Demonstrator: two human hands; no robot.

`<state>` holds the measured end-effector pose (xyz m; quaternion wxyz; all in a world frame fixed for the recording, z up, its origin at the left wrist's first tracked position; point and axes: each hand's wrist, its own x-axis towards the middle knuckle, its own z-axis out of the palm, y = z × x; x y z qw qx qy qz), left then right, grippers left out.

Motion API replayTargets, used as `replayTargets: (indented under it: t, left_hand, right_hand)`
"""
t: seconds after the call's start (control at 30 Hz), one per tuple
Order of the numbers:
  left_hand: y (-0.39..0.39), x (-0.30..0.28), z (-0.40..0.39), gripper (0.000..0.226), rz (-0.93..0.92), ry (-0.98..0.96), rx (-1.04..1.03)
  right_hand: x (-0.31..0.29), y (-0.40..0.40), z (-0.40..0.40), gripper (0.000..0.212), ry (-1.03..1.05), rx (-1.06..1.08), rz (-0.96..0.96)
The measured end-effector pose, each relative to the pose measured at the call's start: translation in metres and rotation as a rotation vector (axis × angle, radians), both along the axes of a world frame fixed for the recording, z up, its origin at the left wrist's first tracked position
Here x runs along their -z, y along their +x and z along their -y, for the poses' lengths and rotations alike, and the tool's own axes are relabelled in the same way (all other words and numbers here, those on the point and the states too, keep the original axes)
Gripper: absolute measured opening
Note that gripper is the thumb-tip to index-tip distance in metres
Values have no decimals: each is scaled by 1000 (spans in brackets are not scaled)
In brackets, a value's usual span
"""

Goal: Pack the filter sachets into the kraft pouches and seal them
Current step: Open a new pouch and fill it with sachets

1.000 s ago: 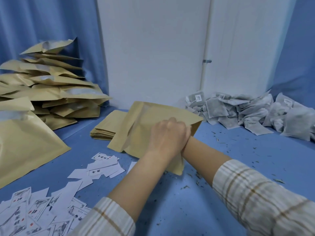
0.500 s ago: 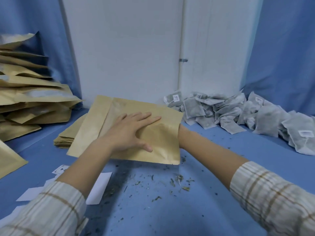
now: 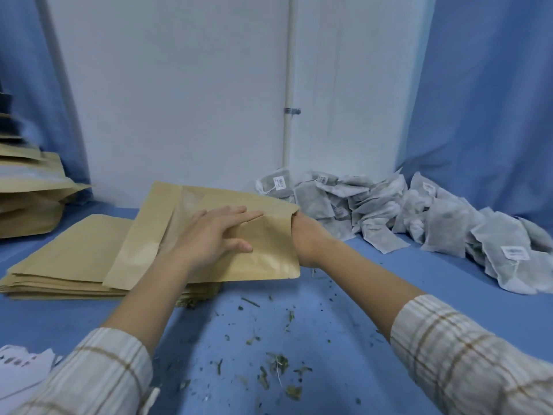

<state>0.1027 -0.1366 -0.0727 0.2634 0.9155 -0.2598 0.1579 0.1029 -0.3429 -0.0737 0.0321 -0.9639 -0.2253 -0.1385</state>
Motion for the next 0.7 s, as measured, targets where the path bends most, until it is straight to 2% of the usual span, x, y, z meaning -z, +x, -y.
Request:
replayTargets:
  t: [0.07,0.1,0.17,0.27,0.37,0.47,0.6,0.7]
  left_hand:
    - [17,5,0,75,-13,50,-82]
    - [24,8,0,76,-18,61,-123]
    - [35,14,1,74,-25,83,-175]
    - [49,23,3,73,-26,120,-195]
    - [59,29,7,71,4,147,-216]
    - [68,33,14,67,74,122,-241]
    - [76,36,23,65,84,114,-240]
    - [77,38,24,65,83,115,-212]
  right_hand:
    - [15,10,9,17,288,-21,138]
    - [25,16,14,14,434,36,183]
    - [45,32,28,21,601,245,121]
    - [79,50,44,30,520,452,-57]
    - [95,63,53,40,546,491,-49]
    - [92,82,57,48,685,449,-69]
    - [82,109,55,55,920,429,-229]
    - [75,121,57,56,983,432,-282]
